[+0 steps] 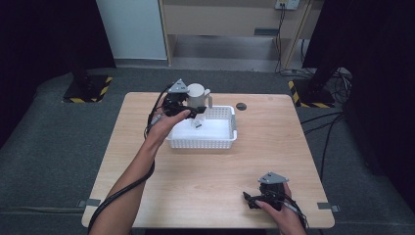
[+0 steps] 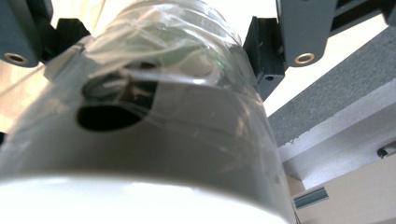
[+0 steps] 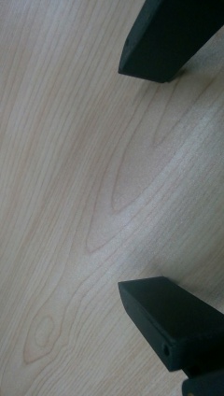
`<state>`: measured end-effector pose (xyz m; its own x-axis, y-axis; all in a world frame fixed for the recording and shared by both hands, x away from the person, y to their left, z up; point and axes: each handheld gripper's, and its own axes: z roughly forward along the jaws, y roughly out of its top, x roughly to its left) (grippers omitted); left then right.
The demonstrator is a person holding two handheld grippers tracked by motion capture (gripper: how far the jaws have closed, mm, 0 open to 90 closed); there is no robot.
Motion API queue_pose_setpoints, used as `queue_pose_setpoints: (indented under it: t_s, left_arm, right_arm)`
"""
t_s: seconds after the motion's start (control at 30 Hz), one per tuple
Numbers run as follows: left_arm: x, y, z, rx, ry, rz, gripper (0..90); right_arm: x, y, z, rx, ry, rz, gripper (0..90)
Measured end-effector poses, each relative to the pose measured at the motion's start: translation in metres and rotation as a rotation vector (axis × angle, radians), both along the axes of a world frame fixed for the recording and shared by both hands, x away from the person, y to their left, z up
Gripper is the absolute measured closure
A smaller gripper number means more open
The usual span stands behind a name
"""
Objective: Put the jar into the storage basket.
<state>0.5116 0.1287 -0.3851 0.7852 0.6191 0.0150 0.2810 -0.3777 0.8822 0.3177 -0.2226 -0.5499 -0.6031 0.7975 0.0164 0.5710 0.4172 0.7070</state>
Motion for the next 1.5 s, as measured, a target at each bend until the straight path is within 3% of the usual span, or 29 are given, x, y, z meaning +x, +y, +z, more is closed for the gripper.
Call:
queue_pose_setpoints:
  t_s: [0.23, 0.27, 0.37, 0.7, 1.5]
  left_arm:
    - [0.007, -0.002, -0.014, 0.012, 0.001, 0.001, 29.9]
    - [0.007, -0.004, -0.019, 0.033, 0.023, 0.024, 29.8]
    - [0.009, -0.008, -0.025, 0.048, 0.023, 0.039, 29.9]
    - [0.012, -0.015, -0.028, 0.052, 0.02, 0.046, 29.8]
    - [0.017, -0.018, -0.061, 0.065, 0.093, 0.074, 29.8]
  right_arm:
    - [0.0, 0.0, 0.0, 0.001, 0.001, -0.001, 0.4]
    - [0.0, 0.0, 0.0, 0.001, 0.001, -0.001, 0.4]
    - [0.0, 0.0, 0.0, 0.001, 0.002, -0.001, 0.4]
    - [0.0, 0.0, 0.0, 0.0, 0.001, -0.001, 0.4]
    - [0.0, 0.0, 0.0, 0.0, -0.003, 0.0, 0.4]
